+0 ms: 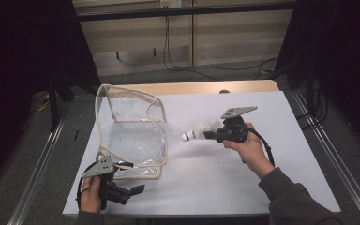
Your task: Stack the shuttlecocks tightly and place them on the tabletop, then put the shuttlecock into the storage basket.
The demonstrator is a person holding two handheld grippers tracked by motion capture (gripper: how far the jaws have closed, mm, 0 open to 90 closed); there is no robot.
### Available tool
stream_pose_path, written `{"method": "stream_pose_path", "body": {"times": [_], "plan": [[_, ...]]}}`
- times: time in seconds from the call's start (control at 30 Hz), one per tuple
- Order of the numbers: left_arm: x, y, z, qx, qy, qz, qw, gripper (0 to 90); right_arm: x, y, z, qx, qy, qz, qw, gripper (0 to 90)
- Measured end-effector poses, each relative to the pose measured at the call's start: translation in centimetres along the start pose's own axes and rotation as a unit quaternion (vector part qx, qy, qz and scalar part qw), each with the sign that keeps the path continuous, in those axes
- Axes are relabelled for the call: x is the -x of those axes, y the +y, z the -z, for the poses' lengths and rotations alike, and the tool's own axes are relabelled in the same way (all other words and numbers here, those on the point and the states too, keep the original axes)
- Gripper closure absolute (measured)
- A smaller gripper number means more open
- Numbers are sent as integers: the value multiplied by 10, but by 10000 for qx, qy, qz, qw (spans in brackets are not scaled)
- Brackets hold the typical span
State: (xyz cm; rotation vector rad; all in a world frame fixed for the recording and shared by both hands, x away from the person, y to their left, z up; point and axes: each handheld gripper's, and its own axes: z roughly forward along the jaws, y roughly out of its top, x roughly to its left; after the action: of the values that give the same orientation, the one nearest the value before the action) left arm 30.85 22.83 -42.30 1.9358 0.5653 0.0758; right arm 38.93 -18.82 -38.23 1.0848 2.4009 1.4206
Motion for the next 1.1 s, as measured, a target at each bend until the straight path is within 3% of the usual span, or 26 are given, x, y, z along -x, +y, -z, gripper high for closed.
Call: {"method": "stream_pose_path", "body": {"times": [0.63, 1.1], "plan": [[1, 0, 1, 15, 14, -4, 10000, 26, -1, 18, 18, 10, 83, 26, 10000, 886], [2, 0, 2, 40, 5, -4, 10000, 28, -6, 42, 33, 26, 128, 147, 9998, 886]]}}
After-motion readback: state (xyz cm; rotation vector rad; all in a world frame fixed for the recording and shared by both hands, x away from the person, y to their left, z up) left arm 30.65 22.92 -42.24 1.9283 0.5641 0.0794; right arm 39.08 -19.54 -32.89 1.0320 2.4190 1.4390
